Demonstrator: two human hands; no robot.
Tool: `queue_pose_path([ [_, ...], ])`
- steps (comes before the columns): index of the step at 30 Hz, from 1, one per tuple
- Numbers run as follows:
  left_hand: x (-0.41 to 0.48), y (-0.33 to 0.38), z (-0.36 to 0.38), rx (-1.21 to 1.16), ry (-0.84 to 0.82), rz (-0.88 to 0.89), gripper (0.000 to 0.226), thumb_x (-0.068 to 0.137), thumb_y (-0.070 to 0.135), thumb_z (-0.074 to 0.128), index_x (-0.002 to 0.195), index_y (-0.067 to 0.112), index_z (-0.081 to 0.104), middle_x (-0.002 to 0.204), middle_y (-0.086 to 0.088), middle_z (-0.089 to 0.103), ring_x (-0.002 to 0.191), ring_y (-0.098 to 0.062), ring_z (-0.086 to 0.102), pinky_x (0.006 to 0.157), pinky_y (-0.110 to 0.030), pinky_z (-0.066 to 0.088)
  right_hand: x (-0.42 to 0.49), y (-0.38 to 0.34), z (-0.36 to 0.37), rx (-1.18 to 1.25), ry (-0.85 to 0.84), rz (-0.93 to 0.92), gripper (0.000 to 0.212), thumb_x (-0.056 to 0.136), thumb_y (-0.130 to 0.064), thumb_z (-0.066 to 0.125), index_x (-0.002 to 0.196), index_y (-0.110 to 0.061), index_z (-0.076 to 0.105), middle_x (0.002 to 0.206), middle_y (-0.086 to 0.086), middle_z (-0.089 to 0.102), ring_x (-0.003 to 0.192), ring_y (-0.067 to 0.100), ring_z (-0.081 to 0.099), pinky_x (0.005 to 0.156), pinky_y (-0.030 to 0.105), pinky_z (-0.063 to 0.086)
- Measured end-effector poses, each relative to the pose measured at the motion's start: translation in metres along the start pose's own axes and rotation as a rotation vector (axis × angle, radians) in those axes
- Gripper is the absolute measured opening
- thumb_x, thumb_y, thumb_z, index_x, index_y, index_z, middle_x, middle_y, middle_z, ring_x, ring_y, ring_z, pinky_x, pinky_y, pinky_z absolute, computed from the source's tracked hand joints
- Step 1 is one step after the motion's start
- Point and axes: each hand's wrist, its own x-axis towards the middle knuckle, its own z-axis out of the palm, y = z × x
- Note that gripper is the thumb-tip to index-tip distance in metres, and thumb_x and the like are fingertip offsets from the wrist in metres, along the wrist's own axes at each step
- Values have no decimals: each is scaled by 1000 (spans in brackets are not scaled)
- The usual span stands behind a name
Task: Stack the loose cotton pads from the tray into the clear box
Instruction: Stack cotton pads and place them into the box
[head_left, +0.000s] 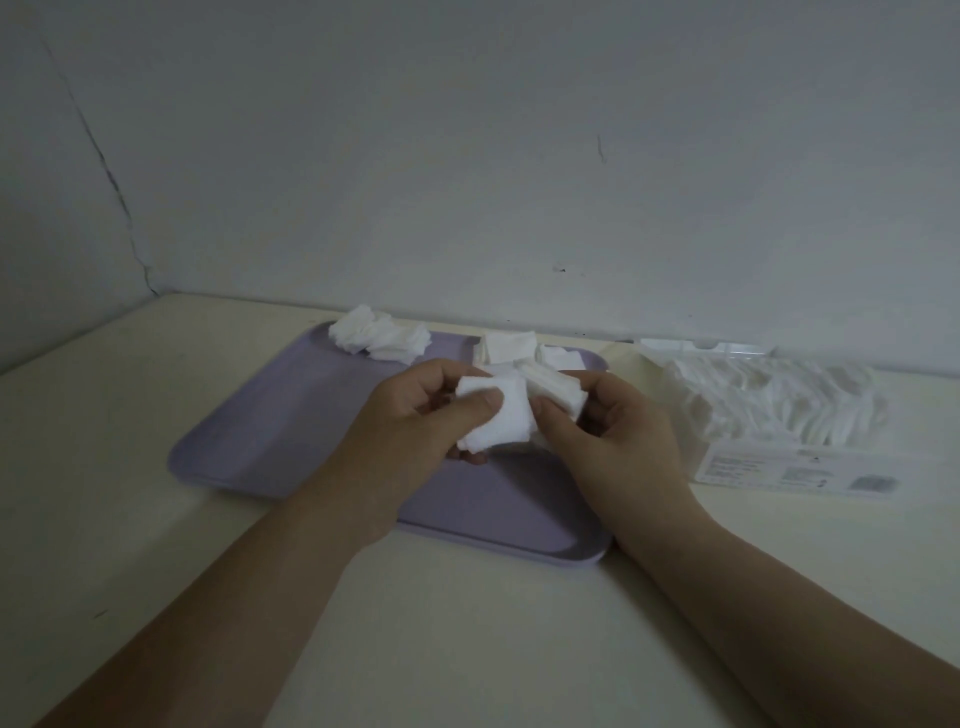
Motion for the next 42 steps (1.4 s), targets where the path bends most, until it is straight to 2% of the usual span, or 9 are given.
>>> queue_pose_path([
  [9, -1, 1, -6, 41, -149, 81, 15, 90, 7, 74, 98, 20, 72, 92, -7, 77, 79, -17, 65, 61, -27, 54, 1, -1, -2, 36, -78, 5, 25, 88, -12, 77, 111, -21, 77, 94, -4, 81, 90, 17, 77, 85, 40, 63],
  [14, -2, 0, -4, 151, -79, 126, 23, 84, 10, 82, 98, 22, 69, 95, -8, 80, 92, -39, 73, 82, -50, 59, 0, -1, -1, 83, -157, -13, 21, 90, -10, 74, 110, -17, 79, 100, -2, 81, 99, 17, 77, 93, 46, 61],
  [19, -1, -2, -3, 215, 33, 206, 23, 79, 10, 88, 85, 21, 68, 83, -10, 75, 76, -22, 70, 72, -49, 59, 0, -1, -1, 130, -196, 7, 22, 95, -26, 68, 109, -13, 78, 101, 9, 80, 101, 21, 73, 96, 54, 57],
  [23, 0, -7, 2, 251, 68, 229, 25, 76, 18, 89, 89, 18, 67, 82, -11, 72, 70, -13, 62, 65, -28, 53, -4, -7, 0, 136, -250, -6, 33, 82, -42, 83, 105, -18, 78, 97, 6, 80, 95, 21, 75, 88, 41, 58],
  [28, 18, -11, -7, 356, 178, 225, 13, 90, 9, 74, 91, 21, 69, 82, 11, 71, 77, -4, 65, 75, -22, 52, -3, -2, 2, -86, -27, -59, 19, 85, -24, 82, 102, -24, 74, 88, -8, 78, 84, 4, 73, 76, 20, 57],
  [31, 27, -17, -9, 650, 140, 137, 19, 95, 30, 68, 113, 24, 69, 106, 11, 70, 101, -7, 67, 91, -26, 50, -3, -5, 1, -116, 72, -96, 12, 90, -21, 75, 98, -28, 70, 86, -15, 74, 83, -6, 68, 70, 6, 47],
  [36, 25, -12, 8, 1032, -39, 17, 56, 67, 76, 50, 95, 29, 61, 112, 3, 64, 111, -27, 56, 94, -44, 49, 2, 2, -2, -149, 130, -25, 11, 93, -29, 71, 101, -22, 70, 84, -12, 72, 79, -7, 65, 63, 5, 44],
  [39, 27, -13, 4, 922, -28, -10, 77, 59, 74, 56, 124, 32, 61, 127, 6, 63, 120, -21, 55, 102, -43, 49, 4, 4, -2, -137, 145, 9, 11, 95, -28, 66, 106, -25, 67, 86, -10, 72, 80, -3, 66, 63, 6, 45],
  [42, 25, -8, -5, 814, -32, -73, 71, 71, 52, 80, 136, 33, 56, 129, 11, 62, 116, -12, 60, 95, -28, 49, 4, 2, -1, -146, 147, 4, 7, 97, -23, 61, 101, -28, 63, 84, -5, 71, 78, 4, 64, 62, 8, 45],
])
